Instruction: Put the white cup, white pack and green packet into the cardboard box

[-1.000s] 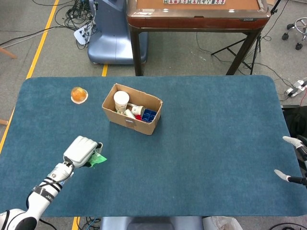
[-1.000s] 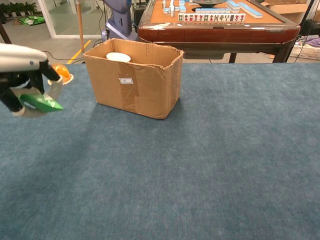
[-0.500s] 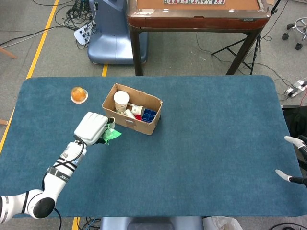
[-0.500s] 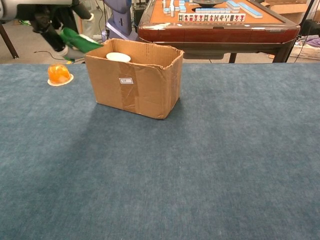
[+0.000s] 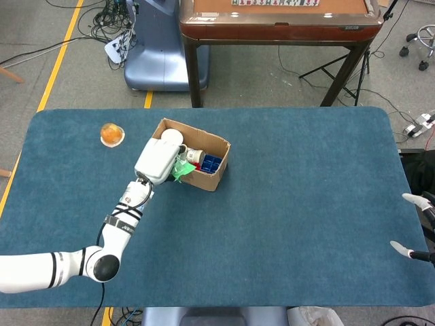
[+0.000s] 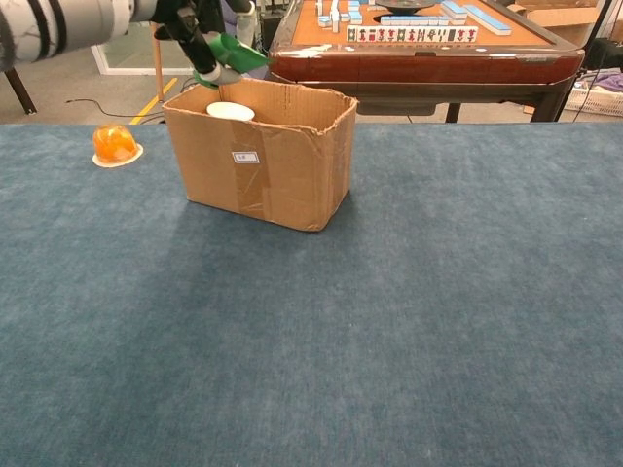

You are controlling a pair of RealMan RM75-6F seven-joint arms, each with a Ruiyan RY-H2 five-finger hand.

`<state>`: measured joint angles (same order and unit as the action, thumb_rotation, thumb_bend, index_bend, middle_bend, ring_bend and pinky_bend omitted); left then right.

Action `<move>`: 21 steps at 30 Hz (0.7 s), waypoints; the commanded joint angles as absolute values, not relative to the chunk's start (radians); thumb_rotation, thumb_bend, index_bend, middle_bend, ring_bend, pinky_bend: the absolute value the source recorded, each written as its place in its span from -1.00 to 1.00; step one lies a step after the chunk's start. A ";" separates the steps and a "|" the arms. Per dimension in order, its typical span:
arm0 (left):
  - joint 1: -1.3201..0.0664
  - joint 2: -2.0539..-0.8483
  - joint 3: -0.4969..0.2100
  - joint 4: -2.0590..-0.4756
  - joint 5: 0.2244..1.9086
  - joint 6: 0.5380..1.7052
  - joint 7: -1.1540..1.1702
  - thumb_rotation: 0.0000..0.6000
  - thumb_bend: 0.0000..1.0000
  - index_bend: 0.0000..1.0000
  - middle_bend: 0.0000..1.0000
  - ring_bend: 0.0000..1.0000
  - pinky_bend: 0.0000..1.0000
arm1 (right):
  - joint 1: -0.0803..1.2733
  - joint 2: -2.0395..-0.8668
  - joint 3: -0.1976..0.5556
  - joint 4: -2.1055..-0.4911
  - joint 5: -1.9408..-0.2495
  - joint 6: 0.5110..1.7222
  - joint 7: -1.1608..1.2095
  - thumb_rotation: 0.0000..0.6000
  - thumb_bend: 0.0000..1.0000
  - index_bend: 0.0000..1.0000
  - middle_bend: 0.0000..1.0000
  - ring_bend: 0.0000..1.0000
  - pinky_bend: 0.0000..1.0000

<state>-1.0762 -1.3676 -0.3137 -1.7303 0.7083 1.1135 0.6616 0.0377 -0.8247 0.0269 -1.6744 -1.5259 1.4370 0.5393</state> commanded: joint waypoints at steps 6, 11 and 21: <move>-1.153 -1.479 -0.313 -1.579 0.669 1.067 0.707 1.00 -0.41 0.12 0.75 0.36 0.67 | 0.039 -0.824 0.024 -1.671 -1.532 1.435 0.546 1.00 -0.83 -0.63 -0.61 -0.92 -0.65; -1.168 -1.509 -0.303 -1.539 0.694 1.068 0.716 1.00 -0.44 -0.23 0.74 0.34 0.67 | 0.042 -0.824 0.023 -1.668 -1.532 1.430 0.550 1.00 -0.83 -0.63 -0.61 -0.93 -0.65; -1.167 -1.512 -0.309 -1.545 0.703 1.113 0.745 1.00 -0.44 -0.86 0.73 0.34 0.67 | 0.044 -0.825 0.021 -1.671 -1.536 1.429 0.545 1.00 -0.83 -0.63 -0.61 -0.92 -0.65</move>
<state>-1.1677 -1.5135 -0.3076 -1.5422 0.7031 1.1082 0.7410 0.0439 -0.8252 0.0208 -1.6704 -1.5354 1.4285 0.5455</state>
